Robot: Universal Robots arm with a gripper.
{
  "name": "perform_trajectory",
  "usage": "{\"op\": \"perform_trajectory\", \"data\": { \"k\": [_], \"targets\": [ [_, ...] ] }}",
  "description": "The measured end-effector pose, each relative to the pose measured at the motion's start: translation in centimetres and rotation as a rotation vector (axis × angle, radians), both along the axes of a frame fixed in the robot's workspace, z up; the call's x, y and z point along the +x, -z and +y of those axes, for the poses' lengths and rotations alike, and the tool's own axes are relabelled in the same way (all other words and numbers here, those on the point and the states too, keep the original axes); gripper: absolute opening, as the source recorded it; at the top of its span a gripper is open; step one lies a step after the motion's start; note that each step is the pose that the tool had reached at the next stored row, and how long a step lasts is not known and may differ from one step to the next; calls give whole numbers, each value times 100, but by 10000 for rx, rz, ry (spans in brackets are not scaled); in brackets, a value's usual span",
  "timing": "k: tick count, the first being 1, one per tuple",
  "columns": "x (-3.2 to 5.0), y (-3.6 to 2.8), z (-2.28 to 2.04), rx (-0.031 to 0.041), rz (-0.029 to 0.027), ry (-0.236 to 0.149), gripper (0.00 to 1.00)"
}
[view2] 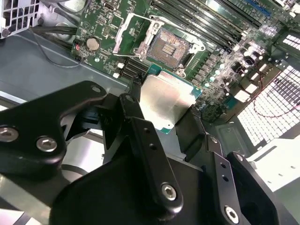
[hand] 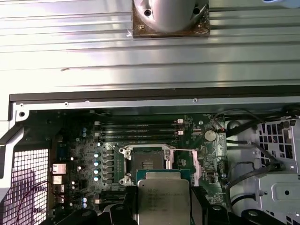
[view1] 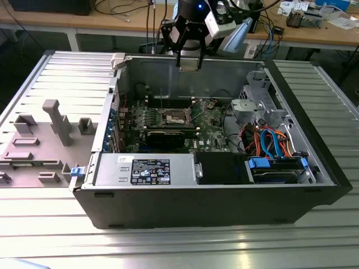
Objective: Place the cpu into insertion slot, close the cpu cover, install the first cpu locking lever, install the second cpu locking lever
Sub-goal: 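Place the cpu into insertion slot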
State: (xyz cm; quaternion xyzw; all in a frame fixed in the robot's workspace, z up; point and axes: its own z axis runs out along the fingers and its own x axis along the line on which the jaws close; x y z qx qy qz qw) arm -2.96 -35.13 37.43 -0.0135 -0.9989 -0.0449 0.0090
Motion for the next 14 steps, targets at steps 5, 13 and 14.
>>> {"op": "perform_trajectory", "data": {
  "k": [5, 13, 14],
  "targets": [
    [-1, 7, 0, -1, 1, 612, 54],
    [-5, 14, 0, 4, 1, 997, 54],
    [-5, 14, 0, 4, 0, 1005, 54]
  ]
}}
